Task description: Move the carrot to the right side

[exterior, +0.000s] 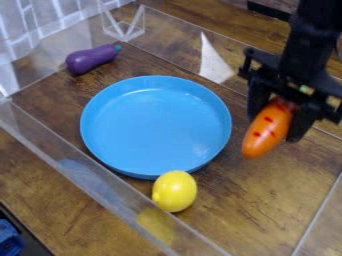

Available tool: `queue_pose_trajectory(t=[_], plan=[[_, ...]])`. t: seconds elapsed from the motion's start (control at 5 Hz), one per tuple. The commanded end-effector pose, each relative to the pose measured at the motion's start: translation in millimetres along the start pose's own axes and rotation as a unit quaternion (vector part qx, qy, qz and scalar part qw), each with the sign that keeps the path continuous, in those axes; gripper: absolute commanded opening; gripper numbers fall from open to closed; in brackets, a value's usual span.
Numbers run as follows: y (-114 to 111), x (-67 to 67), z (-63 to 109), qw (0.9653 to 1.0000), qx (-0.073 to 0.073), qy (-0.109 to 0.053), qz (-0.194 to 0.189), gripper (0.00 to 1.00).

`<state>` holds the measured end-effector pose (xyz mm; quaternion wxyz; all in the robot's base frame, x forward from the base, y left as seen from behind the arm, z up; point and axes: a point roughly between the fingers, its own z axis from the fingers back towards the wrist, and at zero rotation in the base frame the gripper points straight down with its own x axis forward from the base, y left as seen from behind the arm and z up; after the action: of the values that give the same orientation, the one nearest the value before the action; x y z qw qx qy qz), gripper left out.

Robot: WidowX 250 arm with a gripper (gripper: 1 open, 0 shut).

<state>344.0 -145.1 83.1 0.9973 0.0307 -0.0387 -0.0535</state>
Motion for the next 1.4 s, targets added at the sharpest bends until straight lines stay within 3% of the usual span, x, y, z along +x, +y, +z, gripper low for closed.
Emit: queue_pose_trajectory(t=[0.0, 0.2, 0.6, 0.8, 1.2], plan=[[-0.9, -3.4, -0.1, 0.9998, -0.011, -0.016, -0.008, 0.0], [6.2, -6.1, -8.8, 0.9998, -0.011, -0.011, -0.014, 0.0], [18.9, -1.6, -8.5, 0.9997, -0.011, -0.016, -0.012, 0.0], [19.6, -3.4, -9.5, 0.9997, -0.016, -0.018, -0.004, 0.0], [19.6, 7.0, -3.6, 0.9991, -0.03, -0.028, -0.003, 0.0]])
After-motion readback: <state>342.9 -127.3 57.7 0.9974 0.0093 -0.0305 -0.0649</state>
